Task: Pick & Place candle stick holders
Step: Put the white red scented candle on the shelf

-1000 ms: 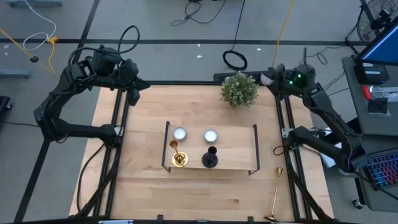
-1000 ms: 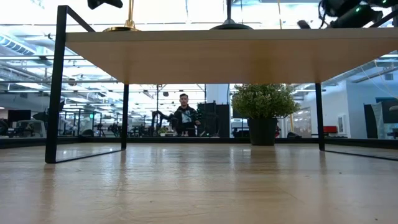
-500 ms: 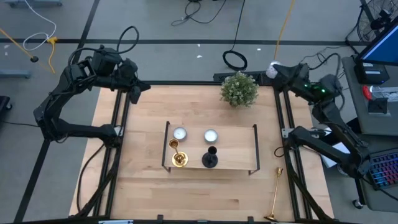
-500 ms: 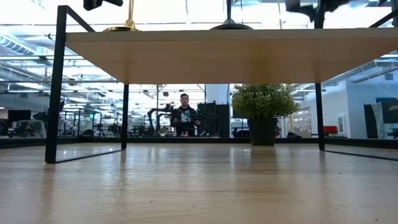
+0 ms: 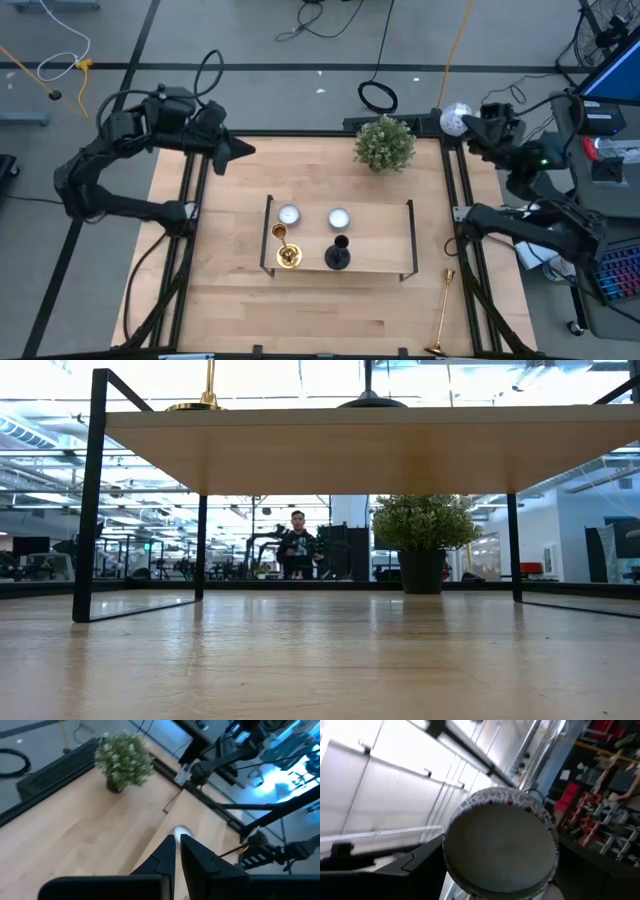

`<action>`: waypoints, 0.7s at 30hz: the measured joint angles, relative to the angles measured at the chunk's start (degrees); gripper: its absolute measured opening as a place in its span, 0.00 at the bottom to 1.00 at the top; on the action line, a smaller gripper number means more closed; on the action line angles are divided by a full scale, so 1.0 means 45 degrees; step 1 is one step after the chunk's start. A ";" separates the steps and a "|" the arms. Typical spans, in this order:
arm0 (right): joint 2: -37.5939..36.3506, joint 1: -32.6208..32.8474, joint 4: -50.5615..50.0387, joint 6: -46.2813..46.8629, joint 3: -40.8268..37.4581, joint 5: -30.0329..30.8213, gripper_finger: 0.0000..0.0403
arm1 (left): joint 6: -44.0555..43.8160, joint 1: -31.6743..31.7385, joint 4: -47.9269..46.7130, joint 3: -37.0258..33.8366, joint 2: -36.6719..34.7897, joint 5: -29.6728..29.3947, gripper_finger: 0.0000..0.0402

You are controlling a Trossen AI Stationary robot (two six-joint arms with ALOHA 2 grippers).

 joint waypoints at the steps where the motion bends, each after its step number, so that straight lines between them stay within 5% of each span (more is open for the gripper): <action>1: 0.0125 0.0337 -0.0005 -0.0224 0.0187 -0.0022 0.72 | -0.0131 -0.0257 0.0178 0.0000 0.0000 -0.0202 0.08; 13: 0.2340 0.4481 -0.5381 -0.3558 0.3476 -0.0090 0.72 | -0.0990 -0.2566 0.0882 0.0000 0.0000 -0.2098 0.08; 21: 0.4065 0.7052 -0.8494 -0.4009 0.3907 0.0079 0.72 | -0.1243 -0.3572 0.0861 0.0000 0.0000 -0.2976 0.08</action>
